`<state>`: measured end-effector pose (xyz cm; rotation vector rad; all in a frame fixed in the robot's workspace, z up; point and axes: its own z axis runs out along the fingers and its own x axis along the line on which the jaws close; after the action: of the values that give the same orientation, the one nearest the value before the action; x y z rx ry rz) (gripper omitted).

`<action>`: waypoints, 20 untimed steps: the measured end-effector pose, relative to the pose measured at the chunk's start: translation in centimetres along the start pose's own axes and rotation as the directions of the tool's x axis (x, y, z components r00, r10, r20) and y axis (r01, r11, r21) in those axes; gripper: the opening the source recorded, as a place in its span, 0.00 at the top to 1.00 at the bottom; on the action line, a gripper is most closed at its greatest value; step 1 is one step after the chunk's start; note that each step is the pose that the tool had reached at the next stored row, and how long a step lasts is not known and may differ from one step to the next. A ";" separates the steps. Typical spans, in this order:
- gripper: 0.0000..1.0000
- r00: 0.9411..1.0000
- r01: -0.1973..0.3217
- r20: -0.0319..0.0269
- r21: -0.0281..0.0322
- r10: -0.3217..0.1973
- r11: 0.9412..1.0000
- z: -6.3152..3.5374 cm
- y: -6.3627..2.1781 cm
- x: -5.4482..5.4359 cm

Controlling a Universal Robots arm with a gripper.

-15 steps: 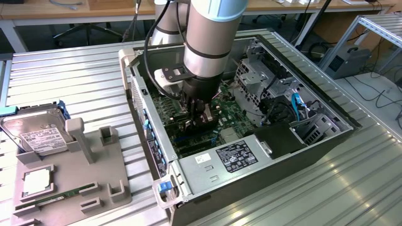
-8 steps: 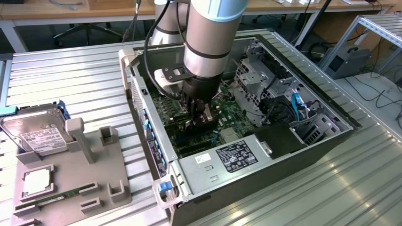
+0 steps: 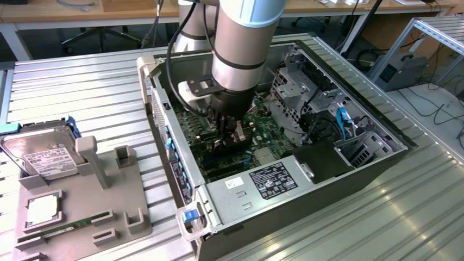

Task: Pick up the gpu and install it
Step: 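Insert the gpu into the slot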

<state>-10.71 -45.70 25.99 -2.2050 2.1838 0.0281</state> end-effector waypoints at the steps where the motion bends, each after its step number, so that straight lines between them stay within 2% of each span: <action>1: 0.73 1.000 0.000 0.000 0.000 0.000 1.000 0.00 0.00 0.0; 11: 0.73 1.000 0.000 0.000 0.000 0.000 1.000 -0.30 0.02 0.0; 15: 0.73 1.000 0.000 0.008 0.001 0.000 1.000 -0.25 0.12 0.2; 20: 0.73 1.000 0.000 0.010 0.001 0.000 1.000 -0.24 0.17 0.2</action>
<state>-10.88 -45.91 26.22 -2.1996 2.1782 0.0376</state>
